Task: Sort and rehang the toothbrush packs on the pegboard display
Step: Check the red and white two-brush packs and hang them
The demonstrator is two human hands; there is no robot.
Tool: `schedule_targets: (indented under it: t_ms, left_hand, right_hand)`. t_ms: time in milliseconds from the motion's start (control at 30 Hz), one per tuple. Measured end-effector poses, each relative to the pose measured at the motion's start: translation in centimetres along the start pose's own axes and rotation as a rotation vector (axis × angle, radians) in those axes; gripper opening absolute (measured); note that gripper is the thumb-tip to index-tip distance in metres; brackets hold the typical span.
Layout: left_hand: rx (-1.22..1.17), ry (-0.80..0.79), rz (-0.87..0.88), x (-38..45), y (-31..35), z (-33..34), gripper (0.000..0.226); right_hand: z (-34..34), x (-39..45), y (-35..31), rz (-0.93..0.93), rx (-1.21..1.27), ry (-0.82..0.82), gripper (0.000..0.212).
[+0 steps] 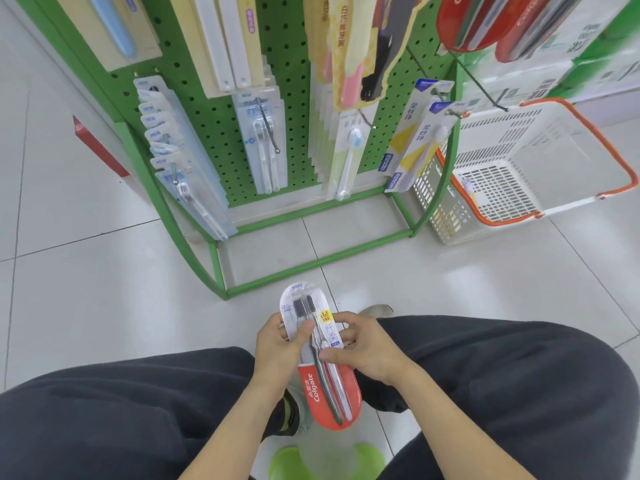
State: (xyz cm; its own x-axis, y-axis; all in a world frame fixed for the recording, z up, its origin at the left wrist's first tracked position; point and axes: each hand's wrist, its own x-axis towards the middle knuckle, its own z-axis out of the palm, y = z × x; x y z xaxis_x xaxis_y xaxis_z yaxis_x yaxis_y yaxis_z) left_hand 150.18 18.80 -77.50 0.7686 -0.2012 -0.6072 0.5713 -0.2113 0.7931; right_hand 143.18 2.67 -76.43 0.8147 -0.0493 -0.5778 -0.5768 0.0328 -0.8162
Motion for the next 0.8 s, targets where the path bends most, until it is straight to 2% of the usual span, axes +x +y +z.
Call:
schedule_targets:
  t_ms: [100, 200, 300, 467, 567, 800]
  left_hand:
    - [-0.016, -0.024, -0.025, 0.0, -0.1, 0.0, 0.022]
    - [-0.063, -0.108, -0.049, 0.2, 0.5, -0.4, 0.029]
    - [-0.145, -0.101, -0.051, 0.7, 1.1, -1.0, 0.039]
    - [-0.124, -0.226, -0.047, 0.2, 1.0, -0.8, 0.03]
    - [-0.186, -0.204, -0.097, -0.2, 0.7, -0.5, 0.03]
    - [-0.445, -0.079, -0.218, 0.6, 0.8, -1.0, 0.028]
  right_hand:
    - [0.2, 0.0, -0.1, -0.012, -0.03, 0.038, 0.048]
    - [0.1, 0.0, -0.2, -0.041, 0.022, 0.037, 0.048]
    - [0.1, 0.2, -0.4, -0.016, 0.134, 0.002, 0.049]
    - [0.1, 0.5, -0.2, -0.016, 0.226, 0.116, 0.036]
    - [0.2, 0.6, 0.0, -0.039, 0.2, 0.142, 0.031]
    - [0.5, 0.2, 0.1, 0.046, 0.074, -0.072, 0.052]
